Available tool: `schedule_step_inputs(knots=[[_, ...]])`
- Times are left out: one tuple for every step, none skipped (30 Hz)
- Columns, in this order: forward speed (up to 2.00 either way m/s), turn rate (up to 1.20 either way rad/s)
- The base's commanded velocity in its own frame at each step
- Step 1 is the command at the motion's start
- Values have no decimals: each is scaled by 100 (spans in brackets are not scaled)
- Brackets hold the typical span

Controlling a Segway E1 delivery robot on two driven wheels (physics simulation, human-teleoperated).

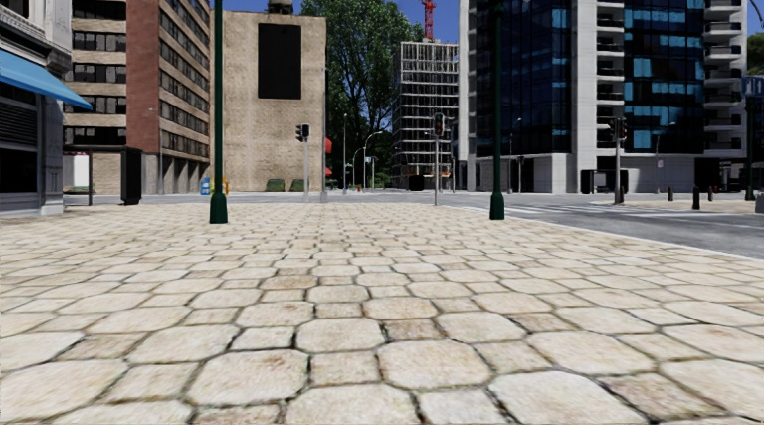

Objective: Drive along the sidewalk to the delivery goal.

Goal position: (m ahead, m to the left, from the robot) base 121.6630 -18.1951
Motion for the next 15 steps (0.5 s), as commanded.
schedule_step_inputs(knots=[[200,0],[200,0],[200,0],[200,0],[200,0],[200,0],[200,0],[200,0],[200,0],[200,0],[200,0],[200,0],[200,0],[200,0],[200,0]])
